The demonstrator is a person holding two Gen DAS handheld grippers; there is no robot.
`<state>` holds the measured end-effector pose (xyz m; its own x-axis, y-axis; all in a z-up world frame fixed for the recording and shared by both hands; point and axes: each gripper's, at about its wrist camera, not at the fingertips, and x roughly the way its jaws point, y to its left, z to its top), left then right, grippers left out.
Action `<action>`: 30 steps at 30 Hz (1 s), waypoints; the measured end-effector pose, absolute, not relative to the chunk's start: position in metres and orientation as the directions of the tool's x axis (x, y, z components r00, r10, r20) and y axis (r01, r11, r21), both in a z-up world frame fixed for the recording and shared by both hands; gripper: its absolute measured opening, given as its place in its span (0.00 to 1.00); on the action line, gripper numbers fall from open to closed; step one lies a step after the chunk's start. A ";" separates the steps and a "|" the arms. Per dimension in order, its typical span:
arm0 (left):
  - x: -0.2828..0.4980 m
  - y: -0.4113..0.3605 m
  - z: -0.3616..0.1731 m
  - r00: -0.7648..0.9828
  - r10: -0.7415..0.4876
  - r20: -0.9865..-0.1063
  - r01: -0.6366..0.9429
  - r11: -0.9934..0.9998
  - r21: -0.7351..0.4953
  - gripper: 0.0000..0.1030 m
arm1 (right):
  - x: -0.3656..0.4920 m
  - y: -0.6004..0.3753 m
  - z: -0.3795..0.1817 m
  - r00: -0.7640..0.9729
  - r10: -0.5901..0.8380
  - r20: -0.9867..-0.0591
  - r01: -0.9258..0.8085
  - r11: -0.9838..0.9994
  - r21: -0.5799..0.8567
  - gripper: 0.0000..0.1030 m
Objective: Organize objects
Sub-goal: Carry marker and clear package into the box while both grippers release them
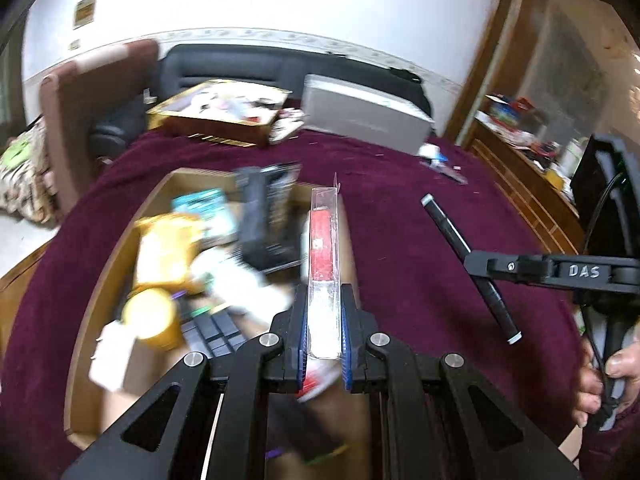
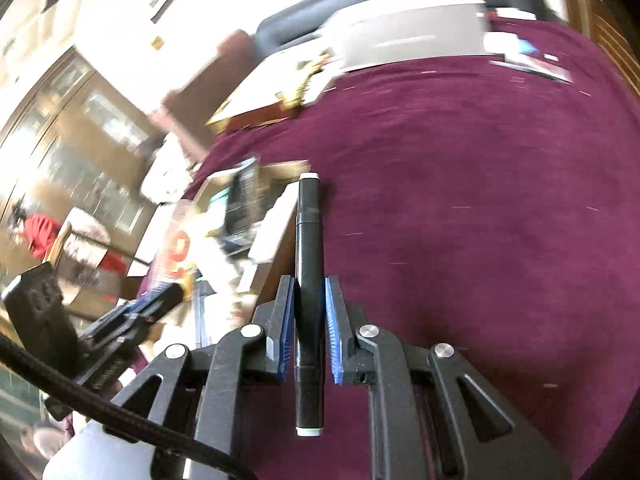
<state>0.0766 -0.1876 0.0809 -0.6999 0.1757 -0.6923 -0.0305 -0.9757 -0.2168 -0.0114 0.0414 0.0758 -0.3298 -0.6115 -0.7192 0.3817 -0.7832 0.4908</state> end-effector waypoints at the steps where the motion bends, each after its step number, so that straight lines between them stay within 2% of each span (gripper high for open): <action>1: 0.081 -0.197 0.077 -0.701 0.158 -0.696 -0.011 -0.978 -0.211 0.10 | -0.009 0.023 0.075 -0.313 -0.620 -0.720 0.404 -0.773 0.489 0.12; 11: 0.102 -0.249 0.042 -0.669 0.121 -0.733 0.083 -0.968 -0.236 0.10 | 0.003 -0.082 0.056 -0.230 -0.618 -0.752 0.481 -0.744 0.465 0.13; 21: 0.101 -0.259 0.021 -0.632 0.147 -0.761 0.095 -0.960 -0.264 0.10 | -0.017 -0.092 0.034 -0.257 -0.558 -0.789 0.417 -0.801 0.430 0.13; 30: 0.101 -0.262 0.017 -0.634 0.154 -0.758 0.106 -0.954 -0.282 0.12 | -0.025 -0.097 0.029 -0.320 -0.479 -0.817 0.417 -0.846 0.333 0.13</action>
